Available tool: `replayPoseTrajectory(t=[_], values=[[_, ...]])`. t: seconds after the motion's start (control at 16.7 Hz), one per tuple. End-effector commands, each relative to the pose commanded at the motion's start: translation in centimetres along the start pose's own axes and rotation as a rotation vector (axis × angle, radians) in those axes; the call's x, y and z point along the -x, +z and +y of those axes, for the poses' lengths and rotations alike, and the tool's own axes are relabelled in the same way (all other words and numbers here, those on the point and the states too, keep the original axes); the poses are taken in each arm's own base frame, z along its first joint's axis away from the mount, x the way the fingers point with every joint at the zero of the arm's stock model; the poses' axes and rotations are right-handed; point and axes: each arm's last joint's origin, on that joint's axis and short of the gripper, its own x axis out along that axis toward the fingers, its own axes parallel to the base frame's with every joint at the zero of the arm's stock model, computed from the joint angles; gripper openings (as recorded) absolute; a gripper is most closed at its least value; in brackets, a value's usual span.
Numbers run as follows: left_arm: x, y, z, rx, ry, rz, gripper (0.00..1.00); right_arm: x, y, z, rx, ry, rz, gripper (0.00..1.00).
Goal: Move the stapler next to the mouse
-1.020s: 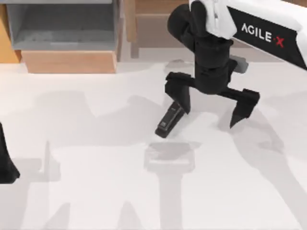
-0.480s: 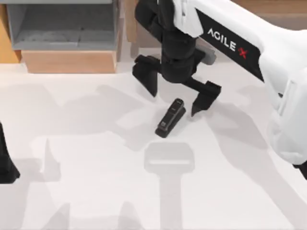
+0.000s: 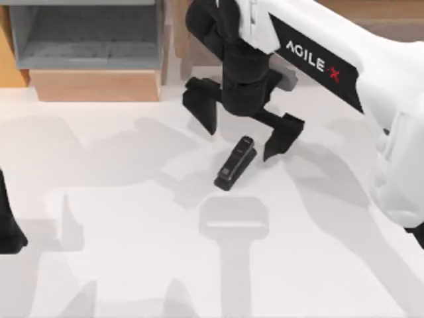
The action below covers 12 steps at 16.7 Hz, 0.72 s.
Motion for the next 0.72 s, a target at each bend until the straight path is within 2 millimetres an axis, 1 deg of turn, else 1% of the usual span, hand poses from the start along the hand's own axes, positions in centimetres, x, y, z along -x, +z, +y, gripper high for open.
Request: replayPoseTrajectory(t=[0.42, 0.54, 0.72], values=[[0.0, 0.0, 0.0, 0.000, 0.000, 0.000, 1.00, -4.3, -0.2, 0.1, 0.002, -0.002, 0.001, 1.00], [0.0, 0.0, 0.0, 0.000, 0.000, 0.000, 1.00, -4.7, -0.2, 0.1, 0.002, -0.001, 0.001, 1.00], [0.0, 0.0, 0.0, 0.000, 0.000, 0.000, 1.00, -4.7, -0.2, 0.1, 0.002, -0.001, 0.001, 1.00]])
